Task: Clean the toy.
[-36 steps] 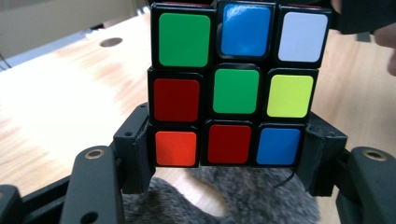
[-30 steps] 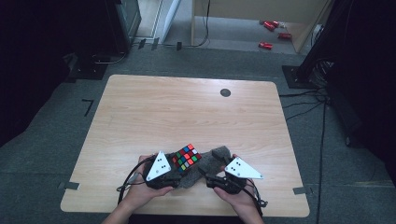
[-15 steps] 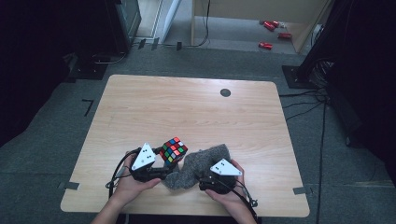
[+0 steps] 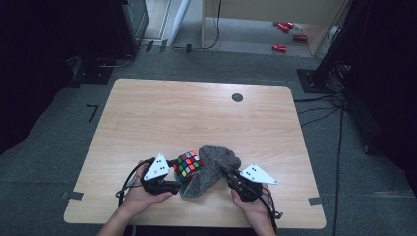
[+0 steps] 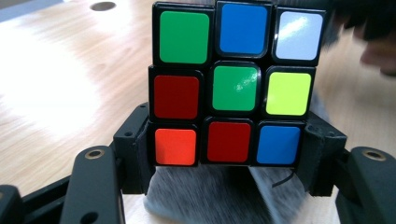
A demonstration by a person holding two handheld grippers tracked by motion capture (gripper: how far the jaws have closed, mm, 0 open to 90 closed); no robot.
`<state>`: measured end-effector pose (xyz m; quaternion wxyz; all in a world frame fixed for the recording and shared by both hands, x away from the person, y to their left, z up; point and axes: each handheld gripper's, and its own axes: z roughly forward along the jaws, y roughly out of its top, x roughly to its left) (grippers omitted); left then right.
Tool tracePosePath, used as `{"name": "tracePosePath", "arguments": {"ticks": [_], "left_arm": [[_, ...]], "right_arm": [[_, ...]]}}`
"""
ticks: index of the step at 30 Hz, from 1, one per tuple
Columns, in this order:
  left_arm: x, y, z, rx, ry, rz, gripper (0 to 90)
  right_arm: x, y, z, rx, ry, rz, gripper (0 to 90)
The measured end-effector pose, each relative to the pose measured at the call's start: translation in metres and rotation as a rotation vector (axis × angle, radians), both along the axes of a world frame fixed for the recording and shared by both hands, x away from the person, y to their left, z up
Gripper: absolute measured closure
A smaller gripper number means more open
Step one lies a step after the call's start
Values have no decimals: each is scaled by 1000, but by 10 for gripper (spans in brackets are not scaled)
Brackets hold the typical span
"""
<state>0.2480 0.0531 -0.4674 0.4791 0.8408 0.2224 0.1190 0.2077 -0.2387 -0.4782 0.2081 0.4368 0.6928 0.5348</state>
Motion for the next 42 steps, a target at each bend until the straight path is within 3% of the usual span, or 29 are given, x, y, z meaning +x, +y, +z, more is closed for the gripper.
{"name": "tracePosePath", "arguments": {"ticks": [6,9,15,21,24,28,35,38,42], "left_arm": [[-5,-11,-4,33,11,-39,347],[-9,-19,-5,58,-2,-59,348],[-19,-31,-7,94,-36,-93,348],[-15,-24,-2,43,-19,-84,349],[-16,-26,-3,54,-22,-88,349],[-17,-29,-4,79,-34,-87,350],[-16,-26,-1,47,-17,-92,350],[-15,-26,-1,47,-11,-86,350],[-16,-29,-2,82,-26,-75,350]], "right_arm": [[-14,-5,26,87,-126,35,846],[-16,0,29,120,-115,100,845],[-19,22,25,85,-100,172,845],[-12,12,18,85,-55,107,847],[-13,13,19,99,-53,125,847],[-19,21,25,113,-91,189,847],[-11,11,18,108,-47,127,848],[-15,14,22,111,-69,149,848],[-19,19,24,99,-88,172,848]]}}
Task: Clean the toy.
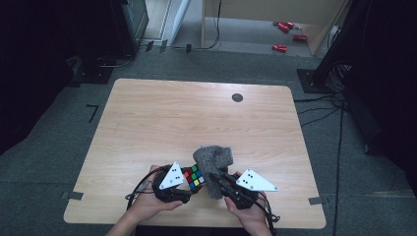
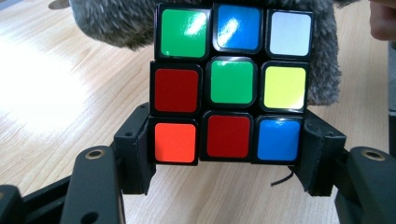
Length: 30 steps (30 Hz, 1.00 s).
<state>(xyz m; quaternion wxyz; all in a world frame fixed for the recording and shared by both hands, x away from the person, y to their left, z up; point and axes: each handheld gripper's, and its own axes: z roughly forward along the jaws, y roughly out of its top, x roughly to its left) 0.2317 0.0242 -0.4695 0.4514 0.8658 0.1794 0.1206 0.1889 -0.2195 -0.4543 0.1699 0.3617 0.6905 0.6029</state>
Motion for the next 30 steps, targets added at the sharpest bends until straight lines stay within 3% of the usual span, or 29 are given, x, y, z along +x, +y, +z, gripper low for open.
{"name": "tracePosePath", "arguments": {"ticks": [6,12,14,17,21,26,29,30], "left_arm": [[0,1,2,-27,5,-13,350],[0,3,3,-33,0,-16,350],[1,5,3,-41,2,-20,350],[4,12,5,-75,7,-9,350],[7,23,10,-208,41,-49,350],[5,22,12,-239,34,-52,350],[7,26,13,-270,48,-45,350],[8,26,13,-274,49,-42,350]], "right_arm": [[8,-8,-8,1,47,-48,848],[-1,0,2,11,-15,7,848],[3,-3,-1,5,2,-8,848],[9,-13,-9,19,39,-50,848],[12,-23,-10,35,49,-81,848],[11,-13,-15,51,64,-27,848],[13,-6,-23,59,111,10,848],[12,-3,-25,40,119,25,848]]}}
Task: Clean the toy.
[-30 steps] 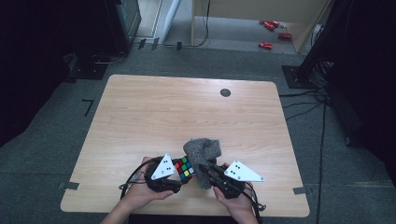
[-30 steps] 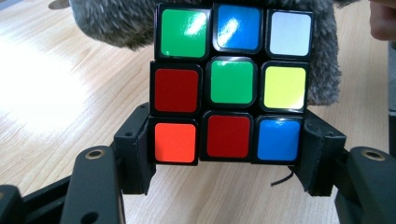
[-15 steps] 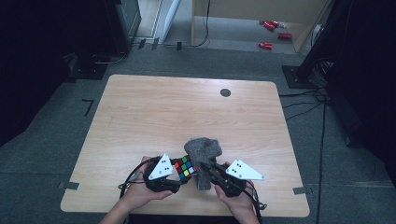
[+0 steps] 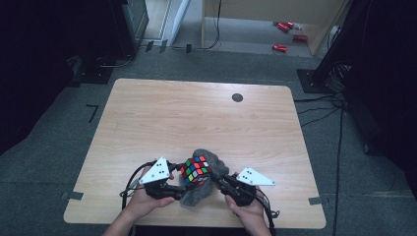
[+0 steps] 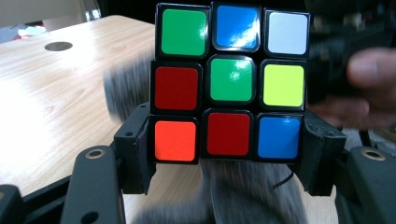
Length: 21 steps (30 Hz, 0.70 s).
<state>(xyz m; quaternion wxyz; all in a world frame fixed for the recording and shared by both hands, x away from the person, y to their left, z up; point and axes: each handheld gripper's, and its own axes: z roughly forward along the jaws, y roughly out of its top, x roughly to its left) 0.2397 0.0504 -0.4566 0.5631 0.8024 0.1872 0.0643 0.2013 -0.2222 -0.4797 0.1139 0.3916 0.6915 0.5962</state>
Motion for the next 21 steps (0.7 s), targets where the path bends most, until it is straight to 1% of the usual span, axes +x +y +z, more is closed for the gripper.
{"name": "tracePosePath", "arguments": {"ticks": [1,3,7,9,12,14,15,18,21], "left_arm": [[1,0,0,7,1,2,350],[1,1,-2,24,-4,8,350],[1,0,-3,29,1,1,351],[-1,-3,-3,21,4,-9,350],[-3,-7,-1,9,3,-22,351],[-3,-7,-1,9,-1,-15,350],[-3,-7,-1,6,4,-14,351],[-1,-5,-1,3,6,-8,350],[-1,-4,-2,4,8,-8,351]], "right_arm": [[-1,4,-2,-20,3,13,848],[-1,7,-1,-39,-11,9,847],[0,-2,6,13,-28,-29,847],[0,-6,9,32,-37,-44,847],[0,-5,6,34,-23,-35,847],[0,-2,3,31,-4,-21,847],[0,-1,2,23,-1,-12,847],[0,0,3,17,0,-2,847],[-1,-5,8,31,-16,-11,847]]}}
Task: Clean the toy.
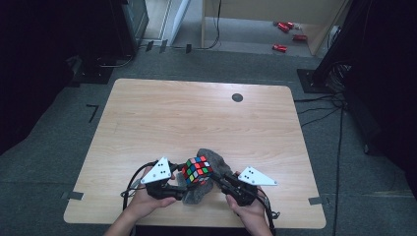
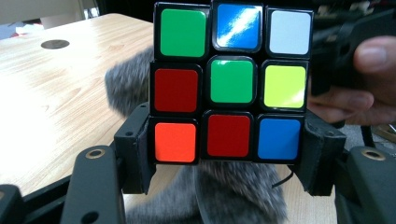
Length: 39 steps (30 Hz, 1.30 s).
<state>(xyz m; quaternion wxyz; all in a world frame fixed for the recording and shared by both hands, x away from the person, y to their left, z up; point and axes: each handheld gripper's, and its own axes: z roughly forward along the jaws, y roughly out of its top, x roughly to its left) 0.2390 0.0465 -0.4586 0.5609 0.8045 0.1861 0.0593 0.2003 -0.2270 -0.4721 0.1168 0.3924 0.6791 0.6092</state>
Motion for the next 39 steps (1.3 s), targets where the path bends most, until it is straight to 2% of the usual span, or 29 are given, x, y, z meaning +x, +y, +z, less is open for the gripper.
{"name": "tracePosePath", "arguments": {"ticks": [3,7,14,20,22,26,28,33,35,39], "left_arm": [[0,1,0,-2,-2,-1,351],[1,2,0,5,-6,13,351],[5,10,4,-30,7,38,350],[6,12,5,-49,22,33,350],[6,13,5,-47,24,28,350],[6,12,5,-39,25,11,351],[5,10,5,-39,27,10,350],[5,11,6,-42,28,20,350],[7,13,6,-42,30,44,350],[11,16,5,-16,40,98,350]], "right_arm": [[0,-5,4,43,-9,-1,847],[0,-5,2,43,-5,8,847],[-2,2,-2,-7,-18,60,847],[-5,13,-5,-88,-54,111,845],[-6,13,-5,-102,-67,110,846],[-5,7,0,-103,-118,73,845],[-5,7,-1,-112,-127,74,845],[-7,17,-9,-158,-100,142,838],[-7,17,-9,-157,-105,141,838],[-5,3,-1,-101,-126,88,838]]}}
